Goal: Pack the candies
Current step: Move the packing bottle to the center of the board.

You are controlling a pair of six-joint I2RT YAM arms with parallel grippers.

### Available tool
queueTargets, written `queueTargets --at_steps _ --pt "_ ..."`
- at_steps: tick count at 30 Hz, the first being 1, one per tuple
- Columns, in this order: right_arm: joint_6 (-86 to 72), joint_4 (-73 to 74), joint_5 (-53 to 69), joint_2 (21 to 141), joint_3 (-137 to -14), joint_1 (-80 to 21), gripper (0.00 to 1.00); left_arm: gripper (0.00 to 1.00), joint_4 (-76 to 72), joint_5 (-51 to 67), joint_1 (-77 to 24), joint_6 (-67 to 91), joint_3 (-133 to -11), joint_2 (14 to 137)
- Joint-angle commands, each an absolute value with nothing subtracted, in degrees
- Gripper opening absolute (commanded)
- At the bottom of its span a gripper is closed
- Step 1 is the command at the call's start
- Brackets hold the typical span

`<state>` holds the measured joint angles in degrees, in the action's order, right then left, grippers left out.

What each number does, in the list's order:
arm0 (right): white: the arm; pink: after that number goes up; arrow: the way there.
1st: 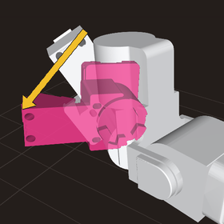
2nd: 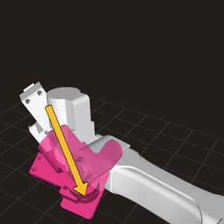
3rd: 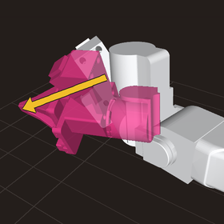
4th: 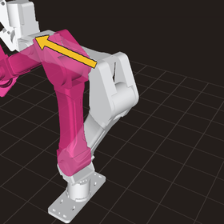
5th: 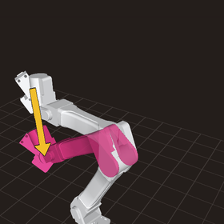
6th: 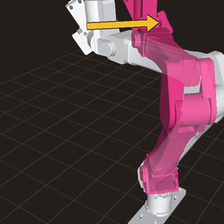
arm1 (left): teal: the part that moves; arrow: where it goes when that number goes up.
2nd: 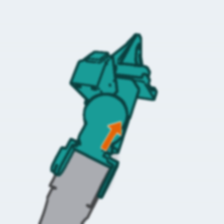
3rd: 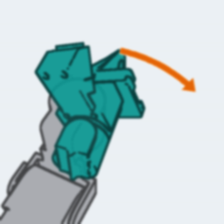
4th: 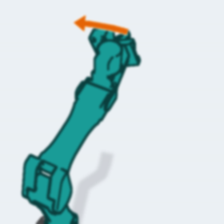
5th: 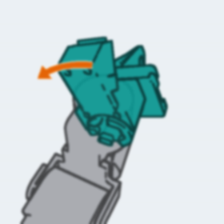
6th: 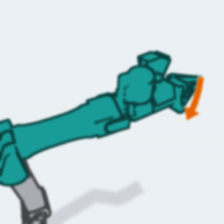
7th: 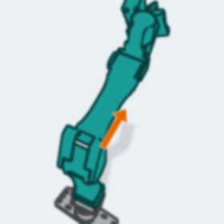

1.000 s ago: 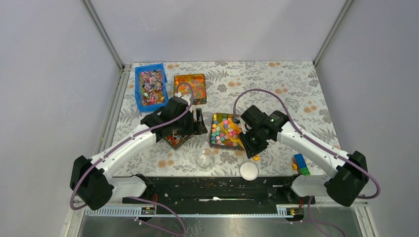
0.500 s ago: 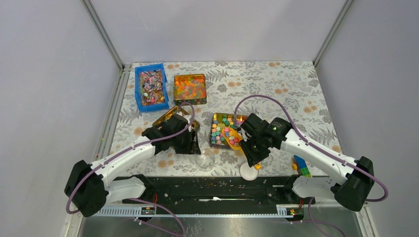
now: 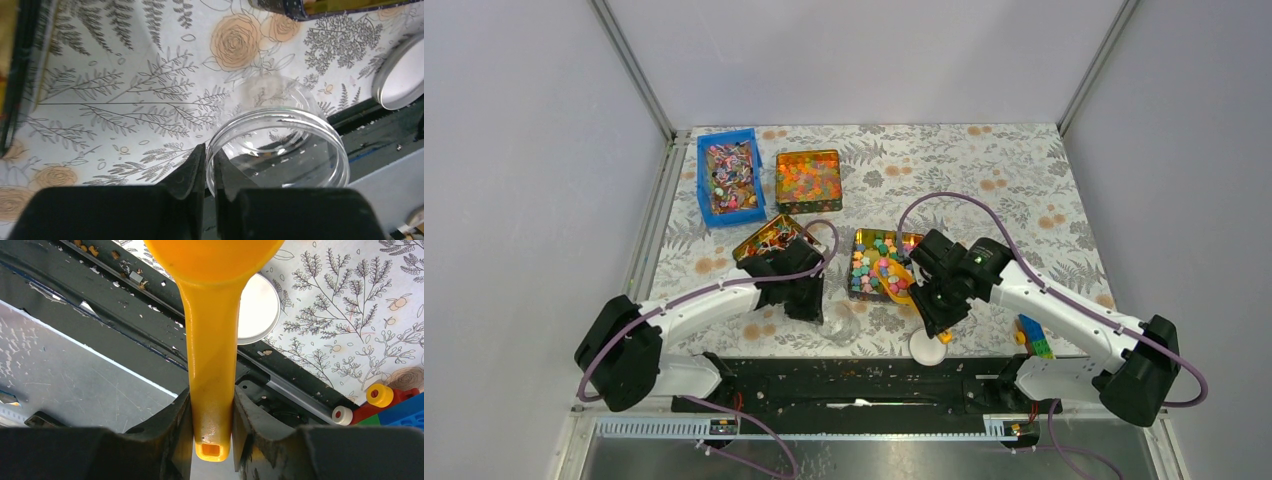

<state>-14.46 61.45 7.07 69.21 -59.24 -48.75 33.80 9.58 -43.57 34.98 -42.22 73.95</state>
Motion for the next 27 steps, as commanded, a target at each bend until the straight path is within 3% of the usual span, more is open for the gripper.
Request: queueTargets --at_steps 1,4,10,27 --pt "-14.24 62.10 6.55 69.83 -61.99 -49.39 0.00 0.05 35.42 3.64 -43.76 32.35 -46.88 74.00" --pt "-13.79 62.05 6.59 70.85 -62.69 -49.39 0.00 0.00 38.68 0.36 -43.75 30.83 -49.54 74.45" --pt "-12.72 61.90 6.59 72.95 -64.51 -49.38 0.00 0.00 43.46 -7.16 -43.14 30.32 -54.44 77.33" --pt "-13.91 61.74 6.12 72.65 -64.67 -49.39 0.00 0.00 47.29 -13.15 -39.95 28.64 -69.19 93.67"
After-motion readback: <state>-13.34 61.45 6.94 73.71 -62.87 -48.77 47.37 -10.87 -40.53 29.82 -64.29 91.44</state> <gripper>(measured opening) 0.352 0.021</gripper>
